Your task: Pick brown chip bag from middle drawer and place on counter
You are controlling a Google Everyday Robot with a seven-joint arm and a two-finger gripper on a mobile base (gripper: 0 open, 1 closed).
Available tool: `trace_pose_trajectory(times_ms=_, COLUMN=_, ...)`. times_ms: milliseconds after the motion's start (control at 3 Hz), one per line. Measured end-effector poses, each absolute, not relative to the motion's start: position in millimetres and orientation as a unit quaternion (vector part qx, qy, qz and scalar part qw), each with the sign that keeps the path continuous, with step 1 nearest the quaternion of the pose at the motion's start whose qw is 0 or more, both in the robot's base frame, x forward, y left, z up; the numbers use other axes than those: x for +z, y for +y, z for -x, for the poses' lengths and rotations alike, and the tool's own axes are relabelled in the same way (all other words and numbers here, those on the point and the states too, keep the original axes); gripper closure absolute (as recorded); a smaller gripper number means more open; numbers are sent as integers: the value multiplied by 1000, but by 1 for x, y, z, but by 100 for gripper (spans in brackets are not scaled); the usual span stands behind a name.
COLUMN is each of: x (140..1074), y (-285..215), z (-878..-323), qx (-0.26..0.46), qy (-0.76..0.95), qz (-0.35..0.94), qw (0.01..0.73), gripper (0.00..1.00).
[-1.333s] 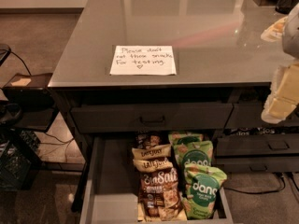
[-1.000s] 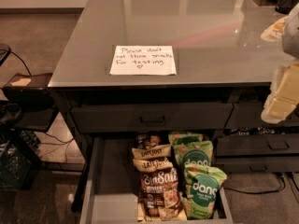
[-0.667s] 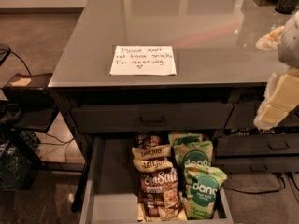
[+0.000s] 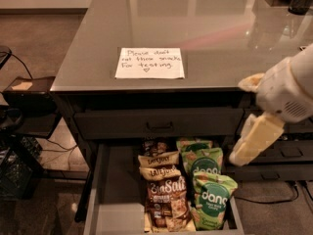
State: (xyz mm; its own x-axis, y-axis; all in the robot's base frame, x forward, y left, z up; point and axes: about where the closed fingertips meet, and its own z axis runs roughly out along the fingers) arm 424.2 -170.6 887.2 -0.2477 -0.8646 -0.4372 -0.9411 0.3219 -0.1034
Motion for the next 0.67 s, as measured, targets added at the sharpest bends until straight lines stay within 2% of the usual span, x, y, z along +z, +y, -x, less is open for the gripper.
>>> trace_pose_trajectory(times_ms=667, x=776, y=-109, z=-406, qx=130, qy=771, qz=584, qw=216, gripper=0)
